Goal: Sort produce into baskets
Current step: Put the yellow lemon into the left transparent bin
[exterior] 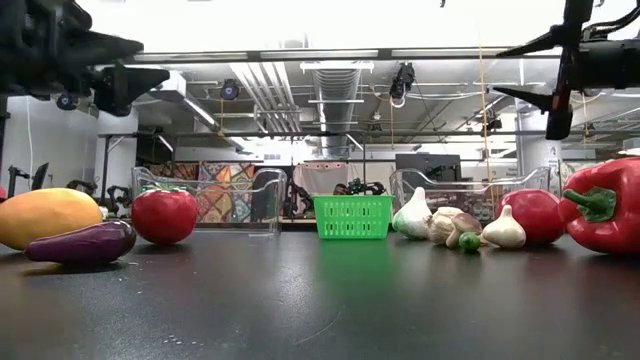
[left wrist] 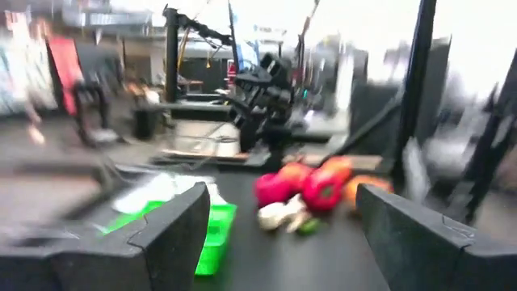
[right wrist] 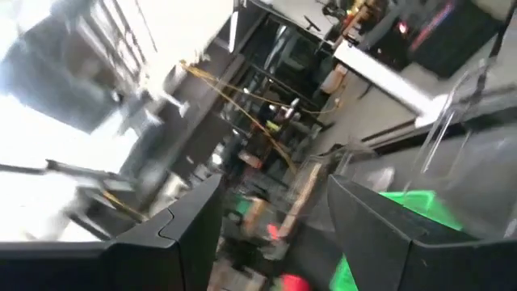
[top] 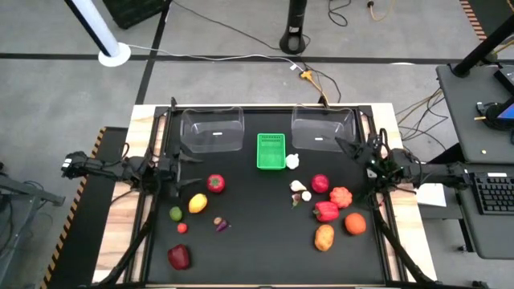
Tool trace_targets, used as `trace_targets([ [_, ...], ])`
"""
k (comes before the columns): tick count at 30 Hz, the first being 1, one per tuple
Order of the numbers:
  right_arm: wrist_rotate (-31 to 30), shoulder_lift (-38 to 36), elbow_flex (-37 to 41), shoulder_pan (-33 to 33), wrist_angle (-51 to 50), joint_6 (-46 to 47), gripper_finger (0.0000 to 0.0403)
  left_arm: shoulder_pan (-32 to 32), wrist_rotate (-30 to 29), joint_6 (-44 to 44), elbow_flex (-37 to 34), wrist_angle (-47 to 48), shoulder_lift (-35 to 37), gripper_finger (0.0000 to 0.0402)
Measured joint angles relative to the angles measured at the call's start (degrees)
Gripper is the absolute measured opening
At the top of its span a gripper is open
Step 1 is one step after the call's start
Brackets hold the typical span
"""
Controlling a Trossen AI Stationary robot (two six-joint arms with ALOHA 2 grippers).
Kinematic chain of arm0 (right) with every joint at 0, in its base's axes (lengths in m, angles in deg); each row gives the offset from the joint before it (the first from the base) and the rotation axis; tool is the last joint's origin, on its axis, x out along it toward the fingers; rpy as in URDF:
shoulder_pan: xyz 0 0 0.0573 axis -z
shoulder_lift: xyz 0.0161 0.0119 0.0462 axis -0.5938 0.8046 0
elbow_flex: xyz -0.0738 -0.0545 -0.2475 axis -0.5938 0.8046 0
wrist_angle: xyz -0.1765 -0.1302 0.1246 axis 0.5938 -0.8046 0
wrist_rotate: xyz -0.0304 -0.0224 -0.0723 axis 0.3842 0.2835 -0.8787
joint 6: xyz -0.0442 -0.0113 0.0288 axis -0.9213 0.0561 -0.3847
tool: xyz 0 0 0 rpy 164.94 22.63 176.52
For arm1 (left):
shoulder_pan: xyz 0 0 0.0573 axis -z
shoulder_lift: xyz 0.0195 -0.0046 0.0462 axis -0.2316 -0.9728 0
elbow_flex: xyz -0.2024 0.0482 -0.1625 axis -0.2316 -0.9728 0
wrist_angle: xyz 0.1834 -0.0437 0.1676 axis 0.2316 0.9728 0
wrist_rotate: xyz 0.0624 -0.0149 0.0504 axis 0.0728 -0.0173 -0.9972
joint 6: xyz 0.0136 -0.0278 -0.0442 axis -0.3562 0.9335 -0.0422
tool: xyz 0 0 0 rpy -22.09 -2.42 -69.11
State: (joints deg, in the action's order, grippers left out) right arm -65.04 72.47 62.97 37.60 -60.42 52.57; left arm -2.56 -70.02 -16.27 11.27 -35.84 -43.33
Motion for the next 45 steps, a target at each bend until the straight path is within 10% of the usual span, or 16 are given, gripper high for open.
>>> trace_targets([
  [5,0.5,1.1,-2.7,0.0,0.0,0.6,0.0211,-0.1,-0.2,27.8,0.0,-4.8,0.0,0.0292],
  [14,-2.7,14.1,-17.4,0.0,-2.3,-18.1,0.0197,0.0,0.1,32.3,1.4,-21.9,-1.1,0.0292],
  [23,-3.3,29.7,-33.0,0.3,-15.1,-25.4,0.0194,0.0,-2.2,49.3,19.4,15.9,-14.0,0.0292],
  [28,-3.4,36.1,-40.4,0.9,-25.3,-25.9,0.0194,0.1,6.6,65.2,30.5,44.5,-23.8,0.0292],
  [35,-2.6,41.5,-45.4,1.0,-27.8,-30.4,0.0195,0.1,17.3,66.7,38.6,50.8,-36.5,0.0292],
  [45,-2.4,44.9,-47.9,1.0,-28.0,-33.4,0.0196,0.1,17.5,71.3,44.5,67.8,-50.6,0.0292],
])
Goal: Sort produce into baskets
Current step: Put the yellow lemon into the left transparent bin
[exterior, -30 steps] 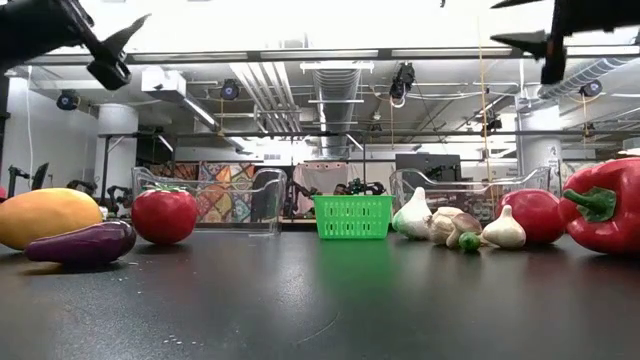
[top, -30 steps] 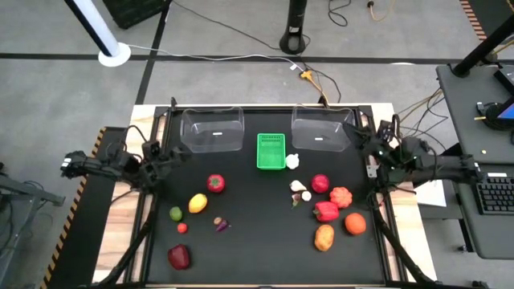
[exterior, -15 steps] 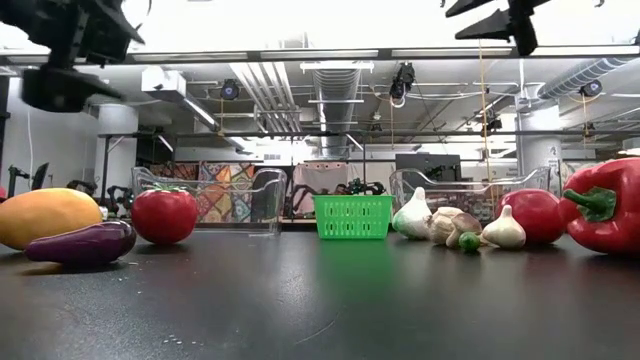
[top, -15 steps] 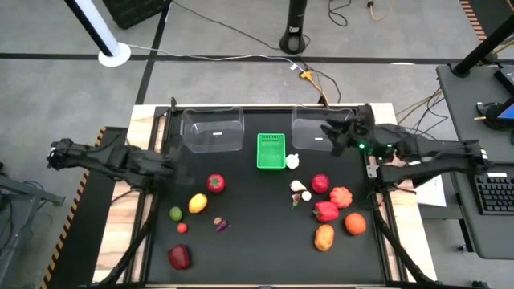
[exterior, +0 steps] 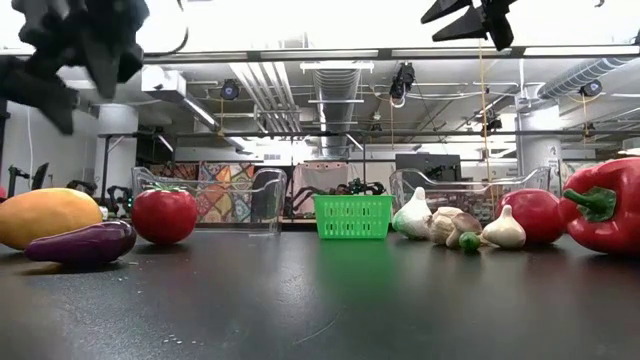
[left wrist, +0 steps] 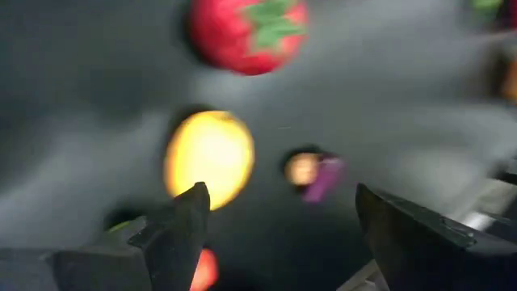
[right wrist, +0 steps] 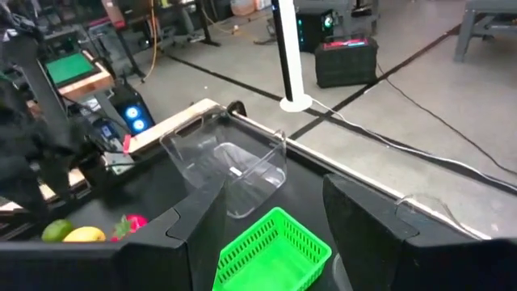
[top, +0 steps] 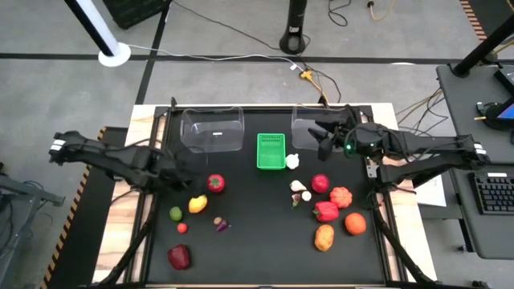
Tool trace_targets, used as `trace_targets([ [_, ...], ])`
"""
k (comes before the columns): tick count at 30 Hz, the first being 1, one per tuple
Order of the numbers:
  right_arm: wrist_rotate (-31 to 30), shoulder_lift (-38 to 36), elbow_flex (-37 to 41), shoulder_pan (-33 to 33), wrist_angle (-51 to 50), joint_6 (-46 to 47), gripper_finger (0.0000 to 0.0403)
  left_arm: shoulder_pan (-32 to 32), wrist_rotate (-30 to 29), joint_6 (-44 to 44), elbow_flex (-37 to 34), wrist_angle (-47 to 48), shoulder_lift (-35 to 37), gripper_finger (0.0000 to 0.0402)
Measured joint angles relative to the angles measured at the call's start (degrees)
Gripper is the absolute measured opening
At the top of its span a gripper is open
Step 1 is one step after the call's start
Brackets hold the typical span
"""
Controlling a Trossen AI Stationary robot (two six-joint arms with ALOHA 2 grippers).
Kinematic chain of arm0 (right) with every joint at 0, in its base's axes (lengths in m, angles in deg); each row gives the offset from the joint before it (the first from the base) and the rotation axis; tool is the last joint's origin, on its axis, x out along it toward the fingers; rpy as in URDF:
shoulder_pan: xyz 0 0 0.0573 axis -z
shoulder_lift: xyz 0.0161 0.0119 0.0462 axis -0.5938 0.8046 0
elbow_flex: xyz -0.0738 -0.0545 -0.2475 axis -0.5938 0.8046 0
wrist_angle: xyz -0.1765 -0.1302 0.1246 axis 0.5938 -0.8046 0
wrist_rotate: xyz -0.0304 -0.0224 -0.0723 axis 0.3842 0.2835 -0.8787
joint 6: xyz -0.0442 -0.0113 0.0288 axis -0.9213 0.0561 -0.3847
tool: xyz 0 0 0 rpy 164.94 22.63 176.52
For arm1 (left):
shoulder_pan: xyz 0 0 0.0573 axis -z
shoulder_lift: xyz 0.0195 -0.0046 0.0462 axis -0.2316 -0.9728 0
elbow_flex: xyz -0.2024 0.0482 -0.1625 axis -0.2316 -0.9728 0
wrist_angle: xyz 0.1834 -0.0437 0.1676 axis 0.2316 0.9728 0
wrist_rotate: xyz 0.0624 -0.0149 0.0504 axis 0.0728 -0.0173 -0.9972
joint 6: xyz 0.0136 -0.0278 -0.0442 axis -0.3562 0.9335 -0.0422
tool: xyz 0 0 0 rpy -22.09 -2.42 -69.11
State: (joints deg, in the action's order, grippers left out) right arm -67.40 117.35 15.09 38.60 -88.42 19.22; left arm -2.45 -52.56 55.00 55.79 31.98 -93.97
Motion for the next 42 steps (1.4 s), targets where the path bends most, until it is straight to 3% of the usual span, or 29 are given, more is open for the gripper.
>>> trace_targets([
  [23,0.2,-0.4,-0.2,0.0,-1.0,0.5,0.0196,2.6,-1.0,-13.9,-0.7,-3.9,-22.4,0.0289],
  [28,0.2,-0.4,-0.2,0.0,-1.0,0.5,0.0196,2.9,-1.0,-14.9,-0.7,-4.1,-24.9,0.0263],
  [36,0.2,-0.4,-0.2,0.0,-1.0,0.5,0.0196,3.0,-1.0,-16.3,-0.6,-5.1,-26.4,0.0184],
  [42,0.2,-0.4,-0.2,0.0,-1.2,0.5,0.0196,3.0,1.4,-19.7,4.3,-2.5,-22.8,0.0181],
])
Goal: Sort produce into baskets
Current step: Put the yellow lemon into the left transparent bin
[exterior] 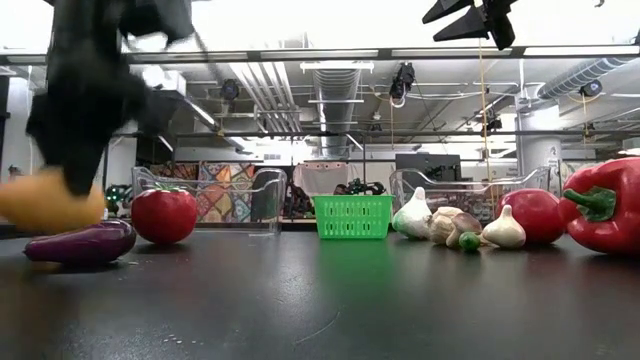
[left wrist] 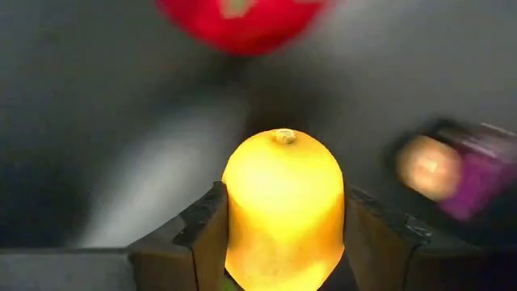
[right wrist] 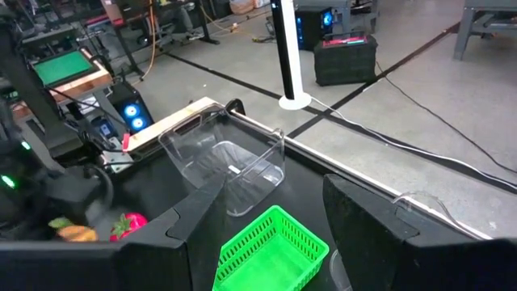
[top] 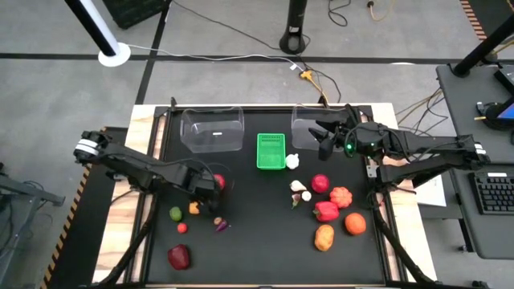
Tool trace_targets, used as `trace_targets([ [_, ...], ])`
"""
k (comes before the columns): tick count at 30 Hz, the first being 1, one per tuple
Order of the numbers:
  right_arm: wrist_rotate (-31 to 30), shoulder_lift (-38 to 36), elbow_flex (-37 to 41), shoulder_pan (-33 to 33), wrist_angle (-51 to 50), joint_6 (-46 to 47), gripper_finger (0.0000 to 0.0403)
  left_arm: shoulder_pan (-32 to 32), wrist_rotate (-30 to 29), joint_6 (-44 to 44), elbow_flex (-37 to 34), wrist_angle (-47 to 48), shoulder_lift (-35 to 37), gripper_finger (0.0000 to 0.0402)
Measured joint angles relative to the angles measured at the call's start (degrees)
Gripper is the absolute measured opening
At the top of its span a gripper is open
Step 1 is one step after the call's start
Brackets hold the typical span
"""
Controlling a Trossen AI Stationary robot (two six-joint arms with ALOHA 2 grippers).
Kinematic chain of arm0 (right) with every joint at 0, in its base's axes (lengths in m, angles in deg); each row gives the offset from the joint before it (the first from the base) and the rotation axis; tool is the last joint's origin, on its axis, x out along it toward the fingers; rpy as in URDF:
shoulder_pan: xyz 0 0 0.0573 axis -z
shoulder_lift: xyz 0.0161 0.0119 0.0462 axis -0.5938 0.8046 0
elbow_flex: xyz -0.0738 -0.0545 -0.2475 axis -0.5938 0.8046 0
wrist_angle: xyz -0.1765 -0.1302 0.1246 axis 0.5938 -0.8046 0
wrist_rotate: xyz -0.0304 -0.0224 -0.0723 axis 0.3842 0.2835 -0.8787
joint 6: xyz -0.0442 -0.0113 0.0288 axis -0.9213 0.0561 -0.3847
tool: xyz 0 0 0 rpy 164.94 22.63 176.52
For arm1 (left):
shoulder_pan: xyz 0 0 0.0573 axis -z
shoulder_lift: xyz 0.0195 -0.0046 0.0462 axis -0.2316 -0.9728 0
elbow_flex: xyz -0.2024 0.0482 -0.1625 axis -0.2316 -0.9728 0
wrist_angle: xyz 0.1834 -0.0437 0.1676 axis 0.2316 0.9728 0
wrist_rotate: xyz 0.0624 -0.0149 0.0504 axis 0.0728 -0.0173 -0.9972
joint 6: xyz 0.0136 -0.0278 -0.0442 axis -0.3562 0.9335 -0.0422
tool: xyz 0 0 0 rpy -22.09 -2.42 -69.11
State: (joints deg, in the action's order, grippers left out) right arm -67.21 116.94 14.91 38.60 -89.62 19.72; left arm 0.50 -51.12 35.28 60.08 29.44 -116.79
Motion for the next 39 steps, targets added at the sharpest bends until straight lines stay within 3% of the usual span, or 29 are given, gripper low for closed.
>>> trace_targets([
  [5,0.0,0.0,0.0,0.0,0.0,0.0,0.0196,-0.9,-2.0,-6.2,9.6,4.9,5.1,0.0184],
  [9,0.0,0.0,0.0,0.0,0.0,0.0,0.0196,-4.9,-12.7,-10.5,17.3,10.8,8.7,0.0180],
  [12,0.0,0.0,0.0,0.0,0.0,0.0,0.0196,-10.9,-20.9,-15.9,22.2,13.8,10.5,0.0180],
  [15,0.0,0.0,0.0,0.0,0.0,0.0,0.0196,-20.2,-24.6,-24.9,25.2,13.7,10.8,0.0180],
  [19,0.0,0.0,0.0,0.0,0.0,0.0,0.0196,-36.0,-22.2,-38.4,25.9,9.8,9.5,0.0180],
  [22,0.0,0.0,0.0,0.0,0.0,0.6,0.0196,-47.7,-13.6,-46.6,24.2,4.5,6.4,0.0180],
  [25,0.0,0.0,0.0,0.0,0.0,0.9,0.0196,-54.8,-7.3,-51.3,23.3,1.9,1.4,0.0180],
  [29,0.0,0.0,0.0,0.0,0.0,1.0,0.0196,-58.2,-7.0,-55.5,23.2,1.9,-5.6,0.0180],
  [39,-0.1,0.0,0.0,0.0,-0.1,1.0,0.0196,-57.8,-6.8,-59.7,23.4,2.4,-15.6,0.0184],
])
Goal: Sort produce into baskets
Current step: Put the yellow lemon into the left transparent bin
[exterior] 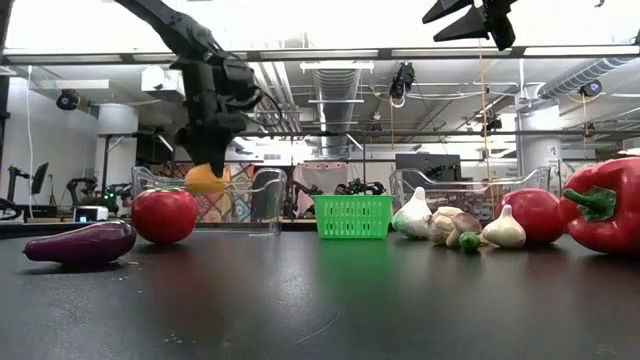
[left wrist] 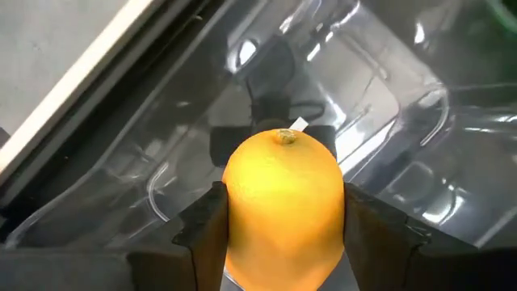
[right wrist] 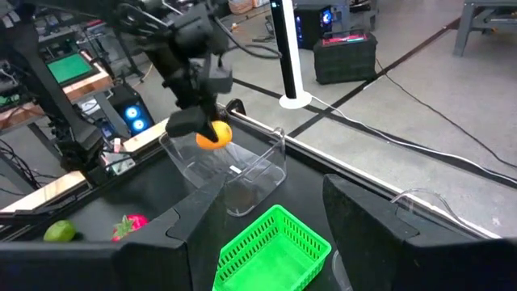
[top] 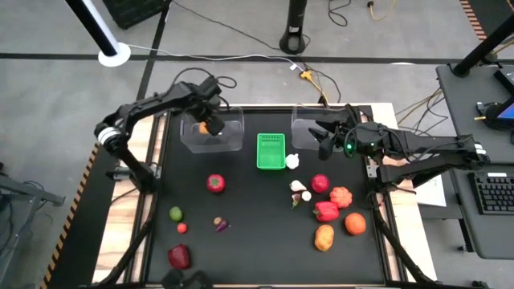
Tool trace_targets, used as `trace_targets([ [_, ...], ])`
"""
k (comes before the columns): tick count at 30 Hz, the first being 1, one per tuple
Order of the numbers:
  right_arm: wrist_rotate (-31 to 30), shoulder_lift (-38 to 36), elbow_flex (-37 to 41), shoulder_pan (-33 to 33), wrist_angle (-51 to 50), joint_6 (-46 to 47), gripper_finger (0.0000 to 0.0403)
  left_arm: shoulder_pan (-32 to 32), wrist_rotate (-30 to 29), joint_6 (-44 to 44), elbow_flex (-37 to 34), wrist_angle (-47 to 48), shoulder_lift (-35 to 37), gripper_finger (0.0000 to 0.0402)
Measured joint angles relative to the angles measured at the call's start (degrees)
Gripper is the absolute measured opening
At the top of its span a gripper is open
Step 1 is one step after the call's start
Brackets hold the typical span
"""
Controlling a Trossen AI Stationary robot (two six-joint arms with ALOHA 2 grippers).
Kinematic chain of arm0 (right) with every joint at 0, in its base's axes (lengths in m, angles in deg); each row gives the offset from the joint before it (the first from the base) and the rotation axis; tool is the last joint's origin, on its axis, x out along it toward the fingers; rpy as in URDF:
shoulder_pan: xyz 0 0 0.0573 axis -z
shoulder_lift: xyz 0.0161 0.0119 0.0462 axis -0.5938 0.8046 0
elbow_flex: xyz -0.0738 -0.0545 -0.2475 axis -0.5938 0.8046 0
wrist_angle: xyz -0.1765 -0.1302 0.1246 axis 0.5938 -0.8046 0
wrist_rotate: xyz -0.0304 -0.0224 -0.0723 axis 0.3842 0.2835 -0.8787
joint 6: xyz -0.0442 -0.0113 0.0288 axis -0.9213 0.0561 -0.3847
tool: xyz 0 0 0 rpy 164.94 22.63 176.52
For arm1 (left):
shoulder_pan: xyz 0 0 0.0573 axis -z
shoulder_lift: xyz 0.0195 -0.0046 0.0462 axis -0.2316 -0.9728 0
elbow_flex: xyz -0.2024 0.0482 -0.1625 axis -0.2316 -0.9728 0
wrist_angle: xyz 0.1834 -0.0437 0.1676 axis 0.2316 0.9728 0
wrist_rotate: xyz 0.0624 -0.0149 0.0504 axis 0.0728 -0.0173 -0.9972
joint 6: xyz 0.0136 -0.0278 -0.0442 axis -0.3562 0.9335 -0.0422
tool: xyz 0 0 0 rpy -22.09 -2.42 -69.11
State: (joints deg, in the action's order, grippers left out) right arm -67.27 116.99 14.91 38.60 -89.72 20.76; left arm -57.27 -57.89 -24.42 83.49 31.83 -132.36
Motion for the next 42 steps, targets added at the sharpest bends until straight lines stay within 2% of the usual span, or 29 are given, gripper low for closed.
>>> trace_targets([
  [12,-0.2,0.0,0.0,0.0,-0.4,-0.2,0.0196,0.4,-0.1,-1.7,0.1,0.9,-4.0,0.0187],
  [22,-0.5,0.0,0.0,0.0,-1.6,-1.7,0.0196,3.0,-0.1,-2.3,0.0,4.1,-4.0,0.0187],
  [42,-0.5,0.0,0.0,0.0,-4.6,-1.5,0.0196,3.0,-0.2,-2.2,0.0,4.6,-4.0,0.0187],
])
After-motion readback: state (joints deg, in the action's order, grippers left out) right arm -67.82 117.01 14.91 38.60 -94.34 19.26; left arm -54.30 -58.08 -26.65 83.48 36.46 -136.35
